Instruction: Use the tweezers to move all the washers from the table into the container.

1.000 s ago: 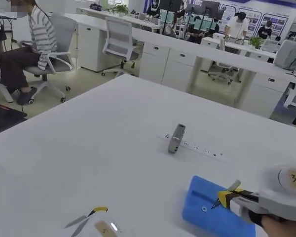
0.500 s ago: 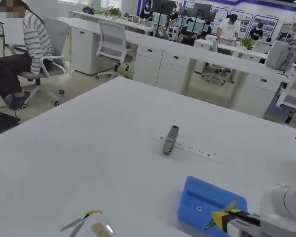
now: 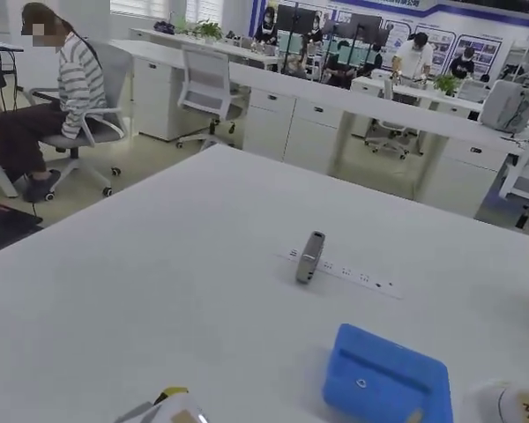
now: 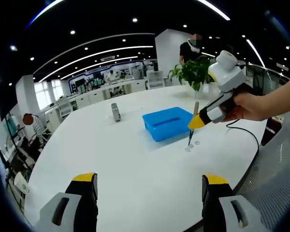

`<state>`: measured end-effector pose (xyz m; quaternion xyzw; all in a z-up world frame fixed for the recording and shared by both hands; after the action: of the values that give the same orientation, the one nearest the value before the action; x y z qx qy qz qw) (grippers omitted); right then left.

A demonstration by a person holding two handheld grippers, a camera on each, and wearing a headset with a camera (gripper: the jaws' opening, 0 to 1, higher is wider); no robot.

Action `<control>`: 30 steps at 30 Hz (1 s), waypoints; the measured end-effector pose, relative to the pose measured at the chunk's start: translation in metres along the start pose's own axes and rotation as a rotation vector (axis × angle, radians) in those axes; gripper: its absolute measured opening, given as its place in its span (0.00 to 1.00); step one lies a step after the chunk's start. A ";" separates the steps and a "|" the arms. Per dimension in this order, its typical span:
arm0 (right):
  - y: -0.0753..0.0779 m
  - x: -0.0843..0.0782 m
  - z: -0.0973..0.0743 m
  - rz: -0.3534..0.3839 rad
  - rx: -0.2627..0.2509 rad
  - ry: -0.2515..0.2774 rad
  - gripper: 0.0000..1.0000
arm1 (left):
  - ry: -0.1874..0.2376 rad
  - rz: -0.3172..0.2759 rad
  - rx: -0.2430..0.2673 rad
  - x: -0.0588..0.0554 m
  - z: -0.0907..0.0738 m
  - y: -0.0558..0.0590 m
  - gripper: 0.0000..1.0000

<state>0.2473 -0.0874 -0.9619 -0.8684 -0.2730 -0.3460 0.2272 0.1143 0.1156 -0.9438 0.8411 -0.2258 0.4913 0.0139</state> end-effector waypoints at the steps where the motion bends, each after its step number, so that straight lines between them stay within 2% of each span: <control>1: 0.000 0.000 0.001 0.002 0.001 -0.005 0.03 | 0.000 -0.002 0.000 0.000 0.000 0.000 0.91; 6: 0.000 0.000 0.005 0.008 0.001 -0.015 0.03 | -0.002 -0.001 0.001 0.000 0.000 0.000 0.91; 12: 0.001 -0.004 0.010 -0.019 -0.006 -0.044 0.03 | 0.000 -0.004 0.003 0.000 0.000 -0.001 0.91; 21: -0.005 -0.007 0.010 -0.107 -0.009 -0.051 0.02 | 0.000 -0.003 0.005 0.000 0.000 -0.001 0.91; 30: -0.002 -0.004 0.008 -0.092 -0.008 -0.062 0.01 | 0.004 -0.003 0.009 0.000 -0.001 -0.001 0.91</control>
<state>0.2477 -0.0828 -0.9698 -0.8660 -0.3182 -0.3304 0.1989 0.1144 0.1169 -0.9433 0.8404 -0.2222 0.4942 0.0113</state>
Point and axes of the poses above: the centre of the closed fingertips' face, and the gripper's own axes: z roughly forward along the fingers, y roughly to its right, x roughly out of its top, the point moved 8 cm from there along -z, roughly backward along the fingers, and after that the axes turned 6 degrees about z, right-handed, at the moved point
